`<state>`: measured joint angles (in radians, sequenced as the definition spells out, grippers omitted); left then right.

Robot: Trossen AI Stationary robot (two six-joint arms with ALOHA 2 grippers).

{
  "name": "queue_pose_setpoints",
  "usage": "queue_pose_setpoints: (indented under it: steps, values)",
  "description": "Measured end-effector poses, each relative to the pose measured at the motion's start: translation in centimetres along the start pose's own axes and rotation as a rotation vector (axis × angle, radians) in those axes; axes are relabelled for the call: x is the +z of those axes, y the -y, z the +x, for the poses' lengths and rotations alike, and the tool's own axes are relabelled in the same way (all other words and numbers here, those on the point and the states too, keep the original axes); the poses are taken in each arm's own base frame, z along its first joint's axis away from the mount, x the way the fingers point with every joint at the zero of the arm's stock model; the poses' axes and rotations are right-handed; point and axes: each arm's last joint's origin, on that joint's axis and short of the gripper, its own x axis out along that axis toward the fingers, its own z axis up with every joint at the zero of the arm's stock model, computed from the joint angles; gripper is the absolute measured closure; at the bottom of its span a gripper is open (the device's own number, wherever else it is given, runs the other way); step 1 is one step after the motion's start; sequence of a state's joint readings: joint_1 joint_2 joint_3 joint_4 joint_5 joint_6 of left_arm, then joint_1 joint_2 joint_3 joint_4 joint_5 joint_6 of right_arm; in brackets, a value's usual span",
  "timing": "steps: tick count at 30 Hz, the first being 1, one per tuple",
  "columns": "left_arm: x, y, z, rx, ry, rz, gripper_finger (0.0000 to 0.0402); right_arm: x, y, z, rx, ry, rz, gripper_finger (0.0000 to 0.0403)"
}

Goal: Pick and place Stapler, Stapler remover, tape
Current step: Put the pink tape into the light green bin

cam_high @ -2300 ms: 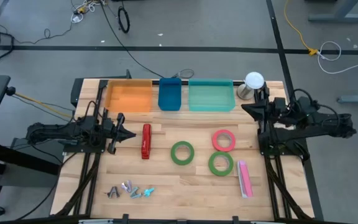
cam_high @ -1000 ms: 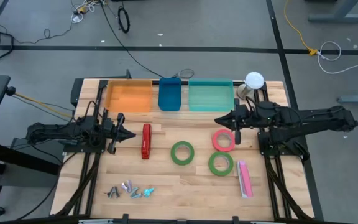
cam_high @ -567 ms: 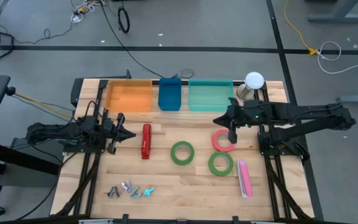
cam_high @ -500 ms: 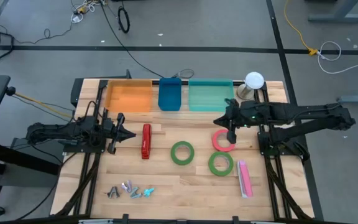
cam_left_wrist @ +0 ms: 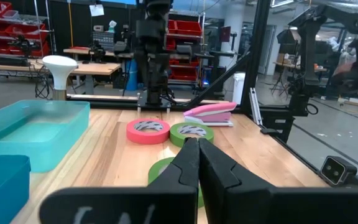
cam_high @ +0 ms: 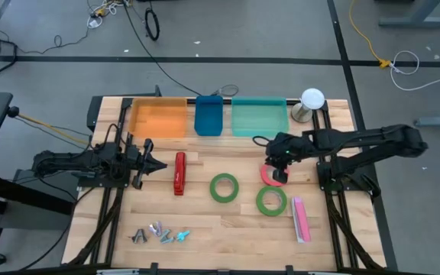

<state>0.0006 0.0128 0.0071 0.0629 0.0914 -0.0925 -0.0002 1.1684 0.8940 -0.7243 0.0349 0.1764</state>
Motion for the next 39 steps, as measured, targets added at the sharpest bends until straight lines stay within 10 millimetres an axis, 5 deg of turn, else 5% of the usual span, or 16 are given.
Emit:
queue_pose_setpoints:
  steps: [15,25,39]
  values:
    - [0.0,0.0,0.0,0.0,0.0,-0.001,0.0399,-0.4,1.5,3.8,-0.13,-0.205,0.01,0.0142]
    - [0.0,0.0,0.0,0.0,0.0,0.0,0.0399,-0.7,2.5,5.5,-0.078,-0.292,-0.202,0.0128]
    - [0.0,0.0,0.0,0.0,0.0,0.0,0.0399,-4.8,3.2,8.1,-0.07,-0.329,-0.276,0.0128]
